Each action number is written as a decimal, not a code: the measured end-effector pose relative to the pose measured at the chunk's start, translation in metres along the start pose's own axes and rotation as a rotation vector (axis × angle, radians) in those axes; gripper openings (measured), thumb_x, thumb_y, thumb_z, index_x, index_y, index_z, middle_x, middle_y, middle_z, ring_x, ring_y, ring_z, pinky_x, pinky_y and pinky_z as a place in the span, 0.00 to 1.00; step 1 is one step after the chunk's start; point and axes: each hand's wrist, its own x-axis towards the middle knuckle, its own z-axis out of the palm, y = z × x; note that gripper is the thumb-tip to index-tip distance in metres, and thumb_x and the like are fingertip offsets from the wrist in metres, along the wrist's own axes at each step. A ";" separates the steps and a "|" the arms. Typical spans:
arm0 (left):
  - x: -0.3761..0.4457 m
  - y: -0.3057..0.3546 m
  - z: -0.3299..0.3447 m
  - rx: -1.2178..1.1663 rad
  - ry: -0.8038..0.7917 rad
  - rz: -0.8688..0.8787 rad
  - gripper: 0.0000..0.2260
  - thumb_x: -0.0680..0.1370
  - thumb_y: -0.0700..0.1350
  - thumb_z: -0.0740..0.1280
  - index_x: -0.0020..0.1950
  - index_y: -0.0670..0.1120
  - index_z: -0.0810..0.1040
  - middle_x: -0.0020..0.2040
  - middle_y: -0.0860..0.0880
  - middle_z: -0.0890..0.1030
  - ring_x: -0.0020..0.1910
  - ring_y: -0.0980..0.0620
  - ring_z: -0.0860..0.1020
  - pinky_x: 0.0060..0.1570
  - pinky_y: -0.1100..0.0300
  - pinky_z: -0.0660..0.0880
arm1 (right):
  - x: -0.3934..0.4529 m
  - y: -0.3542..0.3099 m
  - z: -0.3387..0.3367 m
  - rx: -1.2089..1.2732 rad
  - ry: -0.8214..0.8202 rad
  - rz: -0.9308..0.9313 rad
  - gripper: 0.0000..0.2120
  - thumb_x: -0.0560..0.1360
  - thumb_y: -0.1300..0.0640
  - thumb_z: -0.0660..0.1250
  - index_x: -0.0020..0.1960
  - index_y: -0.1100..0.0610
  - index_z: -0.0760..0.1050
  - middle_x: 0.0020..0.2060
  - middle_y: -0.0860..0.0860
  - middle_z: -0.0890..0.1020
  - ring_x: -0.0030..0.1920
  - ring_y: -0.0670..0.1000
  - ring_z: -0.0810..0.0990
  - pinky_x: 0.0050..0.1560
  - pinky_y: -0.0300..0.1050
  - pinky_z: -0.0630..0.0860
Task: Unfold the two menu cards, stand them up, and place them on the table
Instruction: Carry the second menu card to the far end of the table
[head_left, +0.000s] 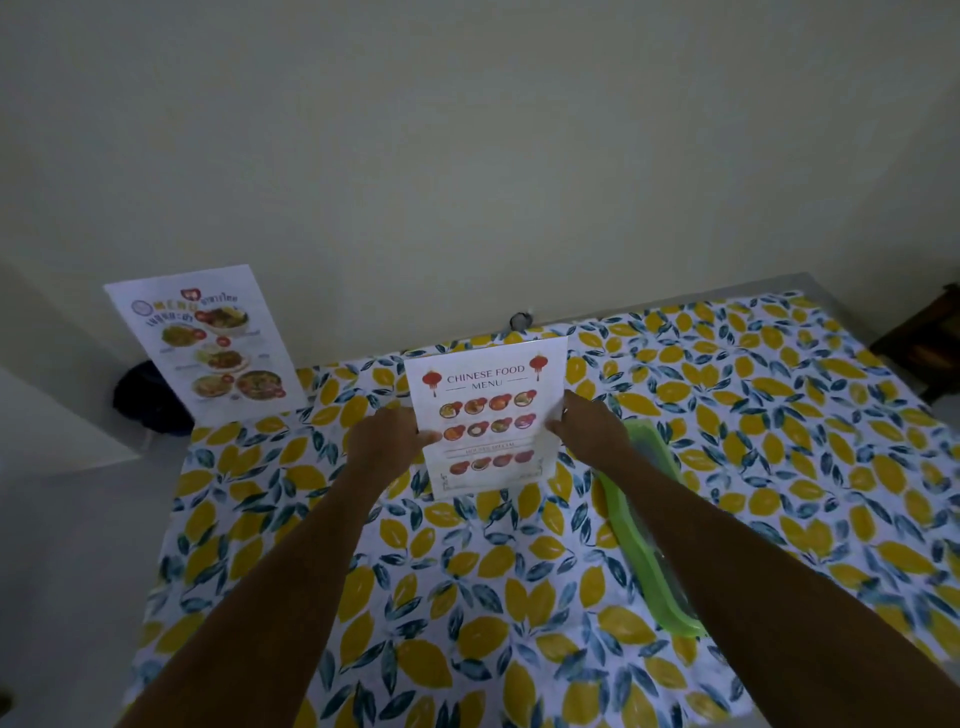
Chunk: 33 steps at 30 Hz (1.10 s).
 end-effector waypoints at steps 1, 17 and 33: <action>0.002 0.004 -0.006 0.006 0.023 0.008 0.21 0.74 0.63 0.69 0.56 0.48 0.82 0.48 0.46 0.85 0.44 0.45 0.83 0.39 0.59 0.75 | 0.001 -0.001 -0.007 0.008 0.012 -0.007 0.24 0.77 0.45 0.65 0.69 0.56 0.68 0.61 0.58 0.80 0.60 0.62 0.78 0.58 0.57 0.77; 0.015 0.209 -0.109 -0.004 0.330 0.149 0.21 0.72 0.65 0.70 0.54 0.51 0.83 0.46 0.48 0.86 0.38 0.47 0.83 0.38 0.60 0.72 | 0.020 0.089 -0.232 -0.028 0.288 -0.150 0.23 0.77 0.45 0.65 0.67 0.54 0.69 0.58 0.59 0.82 0.56 0.63 0.80 0.54 0.57 0.78; 0.027 0.449 -0.091 -0.022 0.351 0.311 0.19 0.74 0.64 0.68 0.53 0.51 0.83 0.46 0.47 0.85 0.41 0.45 0.83 0.41 0.56 0.77 | 0.002 0.274 -0.382 -0.095 0.398 0.057 0.21 0.77 0.44 0.64 0.65 0.53 0.70 0.57 0.59 0.82 0.55 0.62 0.80 0.53 0.55 0.77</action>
